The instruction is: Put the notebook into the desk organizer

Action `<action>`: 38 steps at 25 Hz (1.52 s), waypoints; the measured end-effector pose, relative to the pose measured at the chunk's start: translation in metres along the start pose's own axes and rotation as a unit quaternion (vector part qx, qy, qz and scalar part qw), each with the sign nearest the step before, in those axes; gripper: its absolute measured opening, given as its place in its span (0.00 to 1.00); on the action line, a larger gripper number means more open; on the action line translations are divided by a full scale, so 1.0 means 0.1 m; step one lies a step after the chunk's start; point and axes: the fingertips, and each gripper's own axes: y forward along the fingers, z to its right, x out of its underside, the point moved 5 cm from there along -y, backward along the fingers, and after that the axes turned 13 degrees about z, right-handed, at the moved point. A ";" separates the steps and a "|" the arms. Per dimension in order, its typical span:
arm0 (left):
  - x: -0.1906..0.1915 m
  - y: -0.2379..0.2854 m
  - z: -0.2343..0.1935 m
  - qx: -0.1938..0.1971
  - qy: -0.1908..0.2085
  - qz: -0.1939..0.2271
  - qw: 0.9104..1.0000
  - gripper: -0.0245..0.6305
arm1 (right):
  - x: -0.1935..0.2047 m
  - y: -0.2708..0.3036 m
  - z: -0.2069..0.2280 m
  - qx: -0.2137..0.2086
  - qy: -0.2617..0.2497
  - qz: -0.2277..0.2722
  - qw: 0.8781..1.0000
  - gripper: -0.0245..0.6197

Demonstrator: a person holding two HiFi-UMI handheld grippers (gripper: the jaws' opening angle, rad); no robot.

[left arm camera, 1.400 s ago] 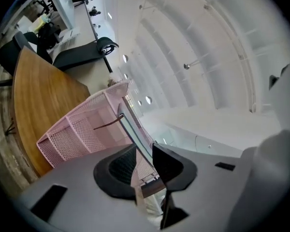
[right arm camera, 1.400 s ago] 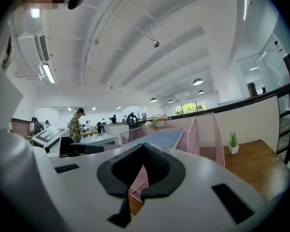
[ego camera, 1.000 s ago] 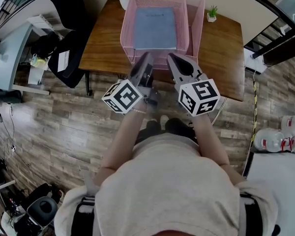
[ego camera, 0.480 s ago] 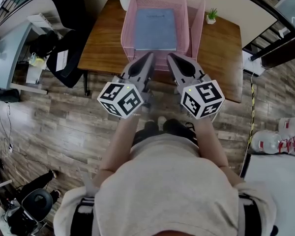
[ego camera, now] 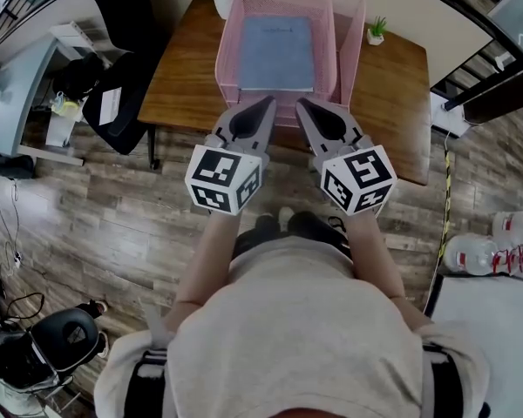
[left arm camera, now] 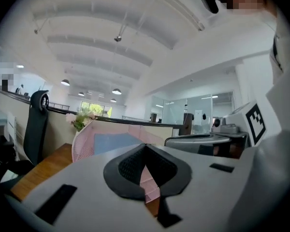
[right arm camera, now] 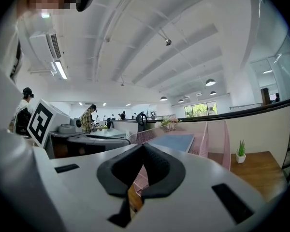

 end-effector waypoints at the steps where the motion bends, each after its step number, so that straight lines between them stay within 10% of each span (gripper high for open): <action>1: 0.01 0.01 0.01 0.001 0.010 -0.006 1.000 0.05 | 0.02 0.00 -0.01 -0.001 0.001 -0.002 1.000 0.05; 38: 0.23 -0.01 -0.02 0.022 0.010 -0.045 0.999 0.05 | 0.27 -0.03 -0.04 -0.007 0.007 -0.028 1.000 0.05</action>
